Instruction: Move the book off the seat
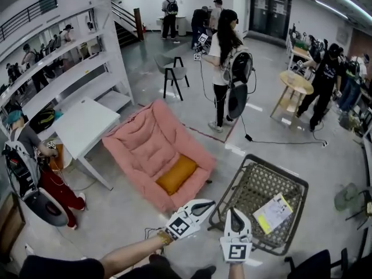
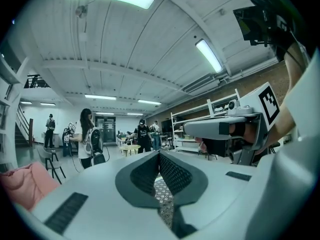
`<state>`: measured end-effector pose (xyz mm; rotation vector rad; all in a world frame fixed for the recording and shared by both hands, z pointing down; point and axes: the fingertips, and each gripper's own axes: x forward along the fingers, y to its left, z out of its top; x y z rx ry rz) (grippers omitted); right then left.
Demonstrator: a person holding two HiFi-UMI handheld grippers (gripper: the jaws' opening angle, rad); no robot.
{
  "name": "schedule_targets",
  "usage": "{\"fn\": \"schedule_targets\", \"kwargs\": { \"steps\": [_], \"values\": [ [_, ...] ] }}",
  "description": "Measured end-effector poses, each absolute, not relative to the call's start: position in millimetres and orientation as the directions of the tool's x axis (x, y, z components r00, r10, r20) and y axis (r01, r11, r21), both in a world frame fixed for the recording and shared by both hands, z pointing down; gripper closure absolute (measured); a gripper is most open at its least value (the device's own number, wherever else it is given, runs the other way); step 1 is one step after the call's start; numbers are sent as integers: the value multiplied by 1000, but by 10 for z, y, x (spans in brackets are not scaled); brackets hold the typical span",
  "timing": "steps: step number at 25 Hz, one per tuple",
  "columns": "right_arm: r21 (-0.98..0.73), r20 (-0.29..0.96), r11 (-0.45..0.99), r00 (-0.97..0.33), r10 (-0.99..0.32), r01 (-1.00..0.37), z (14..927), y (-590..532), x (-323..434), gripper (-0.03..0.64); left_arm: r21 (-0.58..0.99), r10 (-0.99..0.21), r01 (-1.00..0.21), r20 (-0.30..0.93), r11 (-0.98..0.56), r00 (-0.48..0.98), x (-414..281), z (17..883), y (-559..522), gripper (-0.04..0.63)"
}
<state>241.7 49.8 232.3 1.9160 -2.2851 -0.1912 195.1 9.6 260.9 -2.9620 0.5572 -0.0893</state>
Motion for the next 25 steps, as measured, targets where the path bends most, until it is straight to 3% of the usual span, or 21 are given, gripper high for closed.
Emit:
{"fn": "schedule_targets", "kwargs": {
  "steps": [5,11,25],
  "values": [
    [201,50,196,-190,-981,-960,2335,528,2247,604,-116,-364,-357,50,-927,930,1923,2655,180,595],
    [189,-27,193,-201,-979,-963,2232,518,2123,604,-89,-381,-377,30,-922,924,1872,2542,187,595],
    [176,25,212,-211,-977,-961,2405,551,2050,604,-83,-397,-392,51,-916,916,1800,2591,161,595]
  ]
}}
